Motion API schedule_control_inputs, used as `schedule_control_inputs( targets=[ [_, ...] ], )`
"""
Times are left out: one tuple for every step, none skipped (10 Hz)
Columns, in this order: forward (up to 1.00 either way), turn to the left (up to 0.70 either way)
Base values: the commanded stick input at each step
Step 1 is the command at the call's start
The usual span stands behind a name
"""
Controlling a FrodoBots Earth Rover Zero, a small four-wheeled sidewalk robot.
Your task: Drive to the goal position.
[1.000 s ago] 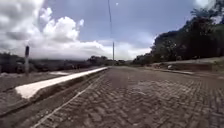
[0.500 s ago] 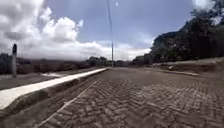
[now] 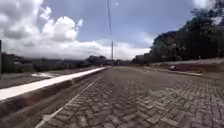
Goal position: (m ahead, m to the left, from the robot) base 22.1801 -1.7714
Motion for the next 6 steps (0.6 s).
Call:
schedule_control_inputs(
  targets=[
    [1.00, 0.00],
    [1.00, 0.00],
    [1.00, 0.00],
    [1.00, 0.00],
    [1.00, 0.00],
    [1.00, 0.00]
  ],
)
